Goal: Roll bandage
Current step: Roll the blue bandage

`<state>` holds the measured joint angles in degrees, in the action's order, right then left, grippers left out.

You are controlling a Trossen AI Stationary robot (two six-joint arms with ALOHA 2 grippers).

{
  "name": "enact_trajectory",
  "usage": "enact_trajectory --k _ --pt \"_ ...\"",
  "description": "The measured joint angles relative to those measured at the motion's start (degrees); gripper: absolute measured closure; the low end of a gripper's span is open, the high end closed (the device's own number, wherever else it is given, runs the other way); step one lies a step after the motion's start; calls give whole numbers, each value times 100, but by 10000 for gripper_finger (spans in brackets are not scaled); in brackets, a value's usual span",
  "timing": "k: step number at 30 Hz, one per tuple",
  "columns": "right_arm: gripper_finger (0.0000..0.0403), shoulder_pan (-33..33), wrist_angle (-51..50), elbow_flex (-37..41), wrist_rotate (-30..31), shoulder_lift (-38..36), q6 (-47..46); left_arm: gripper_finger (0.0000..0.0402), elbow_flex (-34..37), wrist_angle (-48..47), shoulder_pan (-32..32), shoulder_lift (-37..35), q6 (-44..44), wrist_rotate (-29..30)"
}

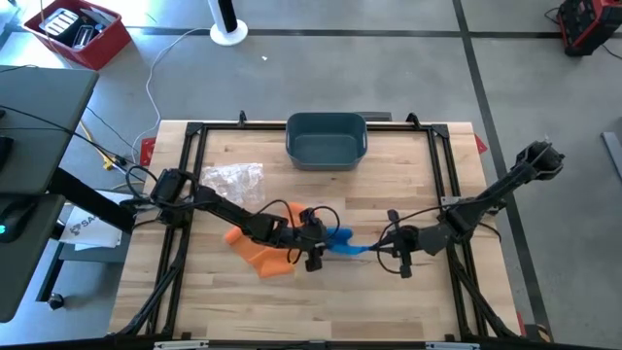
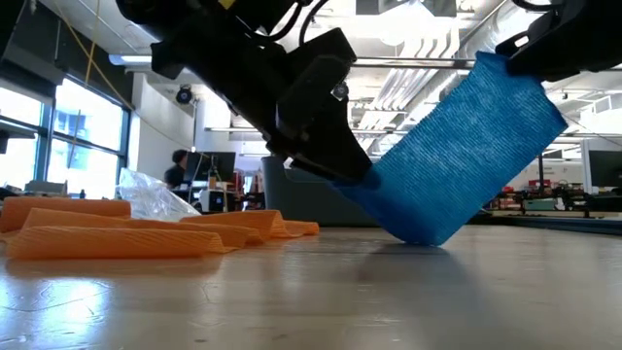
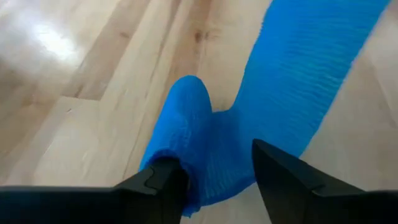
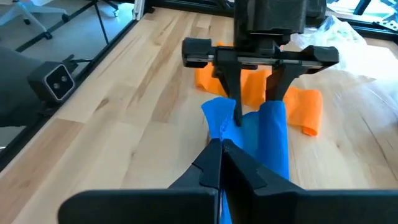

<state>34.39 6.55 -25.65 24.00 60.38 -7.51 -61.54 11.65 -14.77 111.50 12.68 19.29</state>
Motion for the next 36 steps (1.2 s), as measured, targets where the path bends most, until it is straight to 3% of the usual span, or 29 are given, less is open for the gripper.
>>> enact_trajectory --k 8,12,16,23,27,36 --pt "403 -68 10 0 -64 0 -20 159 0 192 234 0 328 -563" --pt "403 -68 8 0 -498 0 -4 141 0 259 359 -54 221 -659" --pt "403 -68 19 0 -954 31 -11 137 0 293 520 -87 218 -700" --pt "403 125 -54 -2 -922 116 -155 137 0 95 641 -90 219 -1005" --pt "403 80 -288 -4 -1345 176 -568 137 0 265 676 -89 159 -989" --pt "403 46 -588 -4 -1342 973 -1014 137 -4 853 800 -90 14 -959"
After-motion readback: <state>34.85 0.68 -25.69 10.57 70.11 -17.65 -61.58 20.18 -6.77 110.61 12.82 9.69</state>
